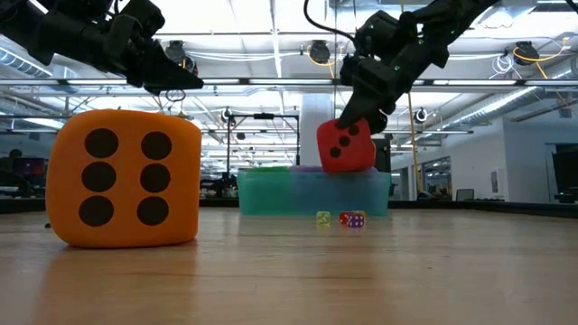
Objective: Pick & Place Dice
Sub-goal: Put the large red dice into the blue bin
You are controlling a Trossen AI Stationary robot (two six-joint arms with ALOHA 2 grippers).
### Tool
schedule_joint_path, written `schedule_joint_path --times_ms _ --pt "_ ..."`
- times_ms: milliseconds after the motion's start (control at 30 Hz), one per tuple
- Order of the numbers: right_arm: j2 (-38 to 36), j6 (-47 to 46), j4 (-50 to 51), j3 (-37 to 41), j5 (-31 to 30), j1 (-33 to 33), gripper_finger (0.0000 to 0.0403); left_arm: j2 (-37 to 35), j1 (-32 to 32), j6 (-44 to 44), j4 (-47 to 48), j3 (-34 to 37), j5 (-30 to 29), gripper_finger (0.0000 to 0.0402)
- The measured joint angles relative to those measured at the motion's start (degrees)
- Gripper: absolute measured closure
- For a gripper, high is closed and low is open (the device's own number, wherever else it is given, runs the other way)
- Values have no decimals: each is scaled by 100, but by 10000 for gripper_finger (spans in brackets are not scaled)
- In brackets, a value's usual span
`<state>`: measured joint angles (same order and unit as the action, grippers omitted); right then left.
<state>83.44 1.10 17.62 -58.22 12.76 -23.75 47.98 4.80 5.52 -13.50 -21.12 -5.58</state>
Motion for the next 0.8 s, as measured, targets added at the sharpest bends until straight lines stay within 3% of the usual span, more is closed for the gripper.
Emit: schedule_joint_path --times_ms 100,333,533,700,800 --pt "0 164 -20 69 -371 142 45 1 0 0 0 0 0 380" --pt "-11 122 -417 350 -211 248 45 -1 0 -2 -2 0 2 380" --pt "-213 -612 -1162 391 -276 250 45 -1 0 -28 -3 0 4 380" --pt "-291 -1538 -1736 248 -848 277 45 -1 0 -35 -4 0 7 380" --pt "-282 -1948 -1702 205 -1565 422 45 0 0 -48 -7 0 7 380"
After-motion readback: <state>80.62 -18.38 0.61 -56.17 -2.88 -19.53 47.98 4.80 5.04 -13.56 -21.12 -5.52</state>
